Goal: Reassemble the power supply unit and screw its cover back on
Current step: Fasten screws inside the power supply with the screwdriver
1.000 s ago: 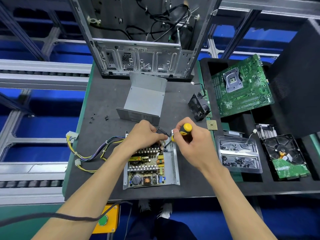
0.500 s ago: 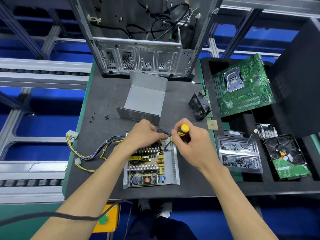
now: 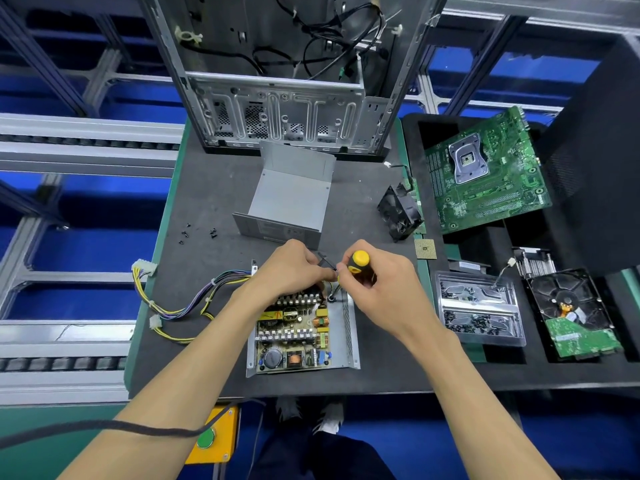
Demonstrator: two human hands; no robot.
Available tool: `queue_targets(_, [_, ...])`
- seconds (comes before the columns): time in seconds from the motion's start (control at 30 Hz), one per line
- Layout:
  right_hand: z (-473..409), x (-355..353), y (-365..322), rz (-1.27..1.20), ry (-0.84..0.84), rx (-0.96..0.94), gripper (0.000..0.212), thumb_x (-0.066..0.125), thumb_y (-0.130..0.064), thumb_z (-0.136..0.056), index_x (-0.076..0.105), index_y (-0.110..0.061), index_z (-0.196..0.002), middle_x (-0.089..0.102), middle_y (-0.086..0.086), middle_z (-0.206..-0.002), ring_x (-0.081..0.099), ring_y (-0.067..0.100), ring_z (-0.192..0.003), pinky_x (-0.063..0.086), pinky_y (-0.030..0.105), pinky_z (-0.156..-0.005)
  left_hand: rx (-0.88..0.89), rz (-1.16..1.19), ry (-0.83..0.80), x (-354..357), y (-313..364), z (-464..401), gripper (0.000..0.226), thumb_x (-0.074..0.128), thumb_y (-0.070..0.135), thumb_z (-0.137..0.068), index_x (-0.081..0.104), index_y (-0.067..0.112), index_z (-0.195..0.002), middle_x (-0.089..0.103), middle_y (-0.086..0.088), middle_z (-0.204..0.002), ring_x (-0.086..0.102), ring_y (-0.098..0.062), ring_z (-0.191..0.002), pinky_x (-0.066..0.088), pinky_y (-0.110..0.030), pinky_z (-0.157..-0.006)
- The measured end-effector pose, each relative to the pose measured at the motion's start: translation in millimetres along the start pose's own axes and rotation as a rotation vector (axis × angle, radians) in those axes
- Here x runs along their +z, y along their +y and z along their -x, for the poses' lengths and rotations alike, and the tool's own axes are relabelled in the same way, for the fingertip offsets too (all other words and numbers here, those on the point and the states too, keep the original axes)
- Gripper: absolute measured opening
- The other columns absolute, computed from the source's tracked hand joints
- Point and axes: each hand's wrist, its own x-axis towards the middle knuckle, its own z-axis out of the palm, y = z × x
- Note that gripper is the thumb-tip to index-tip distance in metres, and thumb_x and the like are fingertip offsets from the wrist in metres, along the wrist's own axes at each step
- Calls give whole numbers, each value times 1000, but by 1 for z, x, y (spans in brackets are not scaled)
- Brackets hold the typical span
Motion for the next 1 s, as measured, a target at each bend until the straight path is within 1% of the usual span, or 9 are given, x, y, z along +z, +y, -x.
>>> queue_targets(0.1, [0,1,0,9,-8,3,17,59,-37,-94,55,-23,-84,50,-12,-60,50,15,-61,39,23,-53,-3,-12,0,1,-1,-1,52,73,23,-84,38,17,-46,27,0,-53,27,-18,-57,23,-31,-59])
queue_targets(0.2, [-1,1,-1,13,-14,12,16,62,-32,-94,55,-22,-84,49,-12,-60,50,16,-60,41,27,-54,-14,-37,3,1,-2,-3,59,73,26,-84,46,20,-32,29,7,-45,29,-13,-52,25,-29,-55])
queue_targets(0.27, [-1,0,-1,19,-22,11,16,63,-31,-95,55,-22,-84,49,-12,-60,50,16,-60,41,27,-53,-21,-31,0,1,-3,-3,60,73,26,-83,46,21,-30,28,9,-43,28,-12,-49,25,-29,-52])
queue_targets(0.43, [-2,-1,-3,19,-33,11,16,63,-31,-94,55,-21,-84,53,-8,-62,50,18,-61,44,31,-55,-10,4,-9,1,-3,-3,46,74,26,-83,41,16,-52,27,0,-55,27,-19,-59,23,-31,-57])
queue_targets(0.67, [-3,-1,-4,39,-58,24,18,63,-30,-96,55,-20,-84,50,-10,-61,50,16,-62,41,26,-54,-5,-12,-5,0,-2,-2,49,71,23,-84,38,18,-49,26,2,-52,26,-16,-54,23,-30,-54])
queue_targets(0.73, [-4,-1,-4,42,-62,34,18,65,-28,-96,55,-20,-84,50,-10,-60,50,17,-62,39,24,-54,-9,-16,-8,-1,-2,-1,47,71,23,-85,42,16,-49,28,2,-51,27,-15,-54,24,-29,-54])
queue_targets(0.8, [-5,0,-5,38,-65,43,18,65,-27,-96,54,-20,-83,51,-10,-60,50,17,-62,39,24,-54,-10,-20,-8,-1,-2,-1,41,70,23,-86,50,9,-53,30,1,-52,28,-15,-54,24,-30,-55])
queue_targets(0.9, [-8,0,-6,31,-82,46,19,65,-27,-97,55,-18,-84,53,-7,-61,51,18,-62,44,31,-57,-10,-22,4,-1,-2,0,36,68,24,-87,68,-9,-75,34,-4,-56,29,-16,-54,25,-29,-53])
queue_targets(1.0, [-10,-1,-7,45,-103,38,20,64,-30,-97,54,-18,-84,55,-6,-62,51,17,-63,46,33,-59,-1,-52,4,-1,-2,-1,33,68,27,-90,76,-4,-85,45,-7,-61,36,-15,-54,30,-28,-54])
